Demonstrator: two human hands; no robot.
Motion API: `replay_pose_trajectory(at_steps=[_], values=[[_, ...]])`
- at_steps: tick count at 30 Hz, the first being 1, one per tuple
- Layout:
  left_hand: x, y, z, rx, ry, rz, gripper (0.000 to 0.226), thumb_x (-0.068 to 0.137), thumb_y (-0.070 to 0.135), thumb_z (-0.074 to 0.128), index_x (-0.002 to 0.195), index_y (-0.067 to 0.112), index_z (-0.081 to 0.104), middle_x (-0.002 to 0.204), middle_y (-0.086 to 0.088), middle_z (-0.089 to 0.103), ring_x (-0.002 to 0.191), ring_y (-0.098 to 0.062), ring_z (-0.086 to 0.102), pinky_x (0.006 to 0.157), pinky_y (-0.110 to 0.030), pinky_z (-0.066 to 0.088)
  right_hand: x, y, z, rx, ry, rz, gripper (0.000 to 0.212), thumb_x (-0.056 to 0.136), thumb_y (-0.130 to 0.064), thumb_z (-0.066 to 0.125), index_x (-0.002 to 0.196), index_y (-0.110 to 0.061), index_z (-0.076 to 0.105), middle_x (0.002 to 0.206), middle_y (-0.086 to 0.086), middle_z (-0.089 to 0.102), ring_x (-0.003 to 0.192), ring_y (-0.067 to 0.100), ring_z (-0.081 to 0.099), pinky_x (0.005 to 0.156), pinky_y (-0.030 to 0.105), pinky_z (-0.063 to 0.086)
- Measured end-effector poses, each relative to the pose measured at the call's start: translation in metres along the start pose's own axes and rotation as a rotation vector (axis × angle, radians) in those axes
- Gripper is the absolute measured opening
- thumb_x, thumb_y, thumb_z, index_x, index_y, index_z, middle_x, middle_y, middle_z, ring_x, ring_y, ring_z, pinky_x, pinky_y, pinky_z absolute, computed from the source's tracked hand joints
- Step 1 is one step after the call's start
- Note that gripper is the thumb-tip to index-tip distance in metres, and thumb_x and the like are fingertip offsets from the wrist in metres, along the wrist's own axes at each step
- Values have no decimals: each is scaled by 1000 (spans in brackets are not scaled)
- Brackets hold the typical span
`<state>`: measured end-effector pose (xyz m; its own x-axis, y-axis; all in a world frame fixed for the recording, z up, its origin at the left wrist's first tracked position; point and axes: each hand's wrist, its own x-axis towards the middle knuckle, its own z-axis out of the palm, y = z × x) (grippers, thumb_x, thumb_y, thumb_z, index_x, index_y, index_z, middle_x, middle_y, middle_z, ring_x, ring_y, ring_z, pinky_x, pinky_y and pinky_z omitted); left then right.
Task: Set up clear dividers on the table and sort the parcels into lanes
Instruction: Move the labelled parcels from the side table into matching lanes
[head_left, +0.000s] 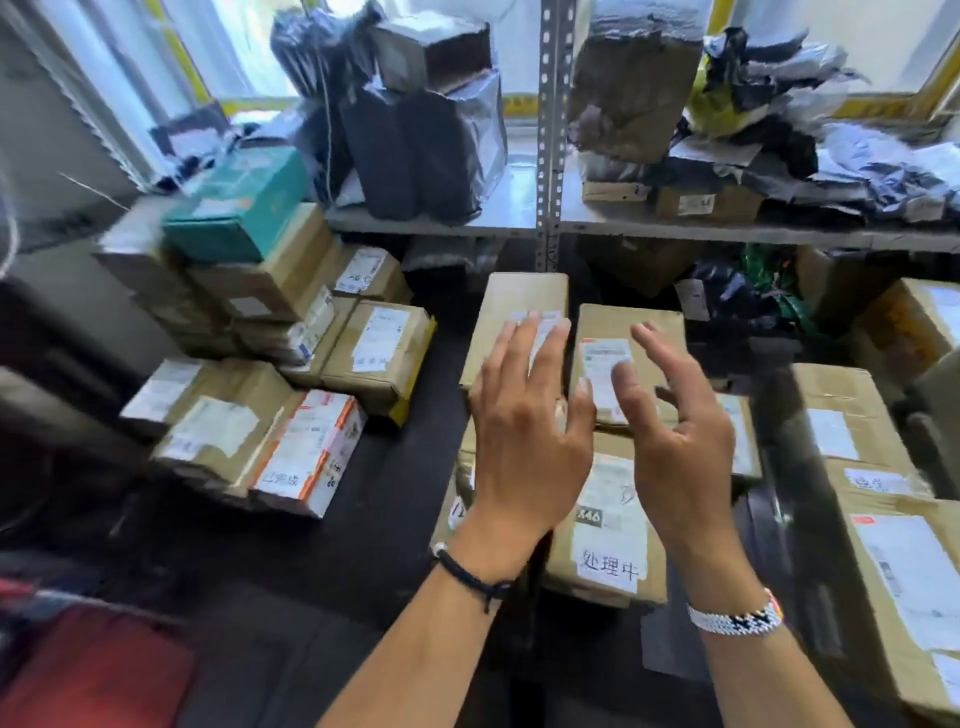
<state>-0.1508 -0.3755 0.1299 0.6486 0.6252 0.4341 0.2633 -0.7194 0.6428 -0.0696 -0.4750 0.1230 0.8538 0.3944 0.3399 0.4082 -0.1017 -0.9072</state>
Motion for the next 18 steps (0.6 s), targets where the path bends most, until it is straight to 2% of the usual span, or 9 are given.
replay_pose_trajectory(at_steps=[2, 5, 7, 9, 10, 12, 14, 16, 18], values=[[-17, -19, -35, 63, 12, -43, 55, 103, 32, 49, 157, 20, 45, 169, 0, 32, 158, -17, 21, 128, -40, 17, -21, -17, 26, 41, -80, -3, 49, 98, -54, 57, 143, -35, 61, 152, -17, 55, 142, -2, 45, 117, 39, 42], [-37, -47, -78, 124, 56, -73, 55, 104, 35, 47, 157, 21, 45, 169, 2, 32, 158, -15, 21, 128, -38, 17, -48, -38, 60, 125, -153, -22, 52, 95, -58, 56, 142, -37, 61, 152, -20, 54, 141, -9, 43, 116, 20, 37], [-48, -66, -104, 158, 118, -122, 55, 103, 34, 48, 156, 21, 47, 167, 2, 35, 157, -14, 25, 127, -33, 16, -63, -52, 85, 153, -222, -46, 52, 95, -56, 57, 142, -36, 61, 152, -19, 54, 141, -10, 42, 115, 16, 35], [-61, -89, -123, 160, 147, -195, 54, 103, 31, 51, 156, 20, 48, 167, 3, 35, 155, -6, 22, 127, -26, 11, -81, -60, 112, 151, -284, -61, 49, 98, -52, 61, 144, -32, 61, 152, -18, 54, 141, -8, 43, 117, 20, 36], [-69, -104, -130, 154, 144, -228, 53, 104, 29, 53, 156, 19, 47, 167, 3, 34, 154, -3, 19, 128, -27, 11, -91, -62, 127, 155, -320, -46, 47, 100, -48, 63, 144, -31, 60, 153, -18, 53, 142, -7, 43, 119, 25, 37], [-82, -134, -140, 167, 119, -236, 53, 105, 23, 57, 156, 14, 46, 168, -2, 34, 157, -11, 20, 130, -40, 17, -112, -61, 159, 149, -396, 3, 45, 102, -39, 64, 146, -30, 59, 154, -19, 52, 143, -5, 43, 120, 33, 39], [-91, -160, -147, 194, 80, -203, 54, 105, 27, 53, 156, 11, 46, 167, -7, 34, 158, -20, 24, 129, -46, 21, -129, -56, 189, 132, -453, 47, 45, 102, -35, 64, 146, -30, 59, 153, -19, 53, 142, -7, 43, 121, 32, 38], [-94, -188, -154, 193, 51, -219, 59, 103, 37, 39, 156, 11, 46, 167, -8, 35, 158, -23, 26, 128, -46, 22, -141, -50, 222, 141, -484, 106, 43, 103, -31, 64, 146, -29, 59, 149, -17, 57, 138, -6, 48, 118, 30, 40], [-89, -219, -162, 177, 28, -274, 58, 102, 32, 41, 157, 11, 45, 167, -10, 35, 157, -24, 27, 128, -47, 24, -147, -43, 253, 145, -491, 191, 39, 105, -27, 61, 144, -30, 60, 143, -15, 62, 131, -5, 55, 113, 29, 45]])
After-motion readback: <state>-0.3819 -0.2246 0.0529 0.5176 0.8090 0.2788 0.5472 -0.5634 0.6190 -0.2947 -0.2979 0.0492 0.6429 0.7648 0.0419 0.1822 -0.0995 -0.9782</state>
